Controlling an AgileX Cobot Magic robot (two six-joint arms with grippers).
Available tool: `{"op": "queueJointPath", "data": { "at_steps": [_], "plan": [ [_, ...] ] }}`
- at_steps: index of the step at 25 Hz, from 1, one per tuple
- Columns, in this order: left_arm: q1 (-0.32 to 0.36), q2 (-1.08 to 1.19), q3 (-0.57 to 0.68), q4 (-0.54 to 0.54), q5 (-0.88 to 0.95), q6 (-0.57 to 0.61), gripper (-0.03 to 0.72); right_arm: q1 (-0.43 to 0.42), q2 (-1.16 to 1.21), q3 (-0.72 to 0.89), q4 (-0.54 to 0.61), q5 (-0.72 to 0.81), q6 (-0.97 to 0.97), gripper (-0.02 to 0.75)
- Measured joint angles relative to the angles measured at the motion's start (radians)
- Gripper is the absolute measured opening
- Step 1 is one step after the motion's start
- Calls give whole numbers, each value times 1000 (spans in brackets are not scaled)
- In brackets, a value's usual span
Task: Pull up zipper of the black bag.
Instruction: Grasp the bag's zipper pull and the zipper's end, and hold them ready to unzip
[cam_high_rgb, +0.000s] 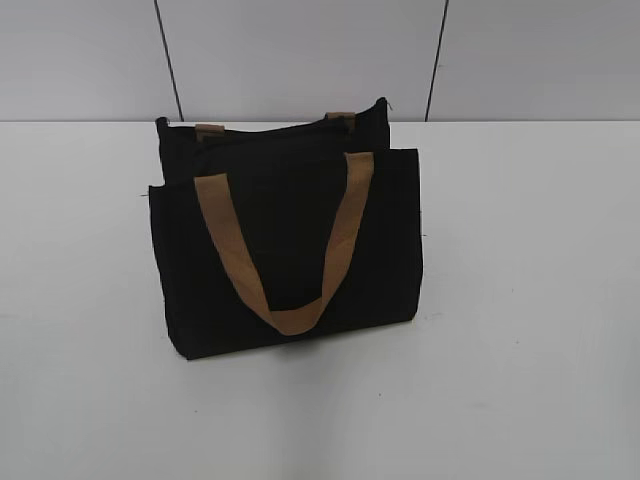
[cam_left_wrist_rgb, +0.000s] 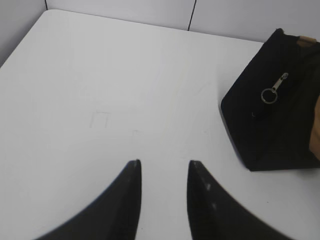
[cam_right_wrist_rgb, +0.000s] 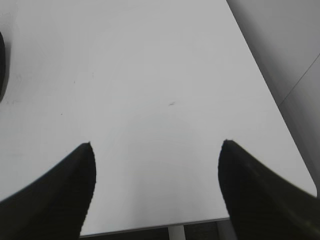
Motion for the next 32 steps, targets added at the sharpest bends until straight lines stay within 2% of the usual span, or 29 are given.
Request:
{"op": "queueJointPath", "data": {
  "at_steps": [20,22,28,32],
  "plan": [
    [0,10,0,0,-3,0,242,0,0,0,0,0,0,590],
    [0,46,-13,-14,-32,1,269,0,0,0,0,0,0,590],
    [0,230,-87,-39,-357,88,491,0,0,0,0,0,0,590],
    [-2,360,-72,-35,-582,113,524,0,0,0,0,0,0,590]
  ]
}}
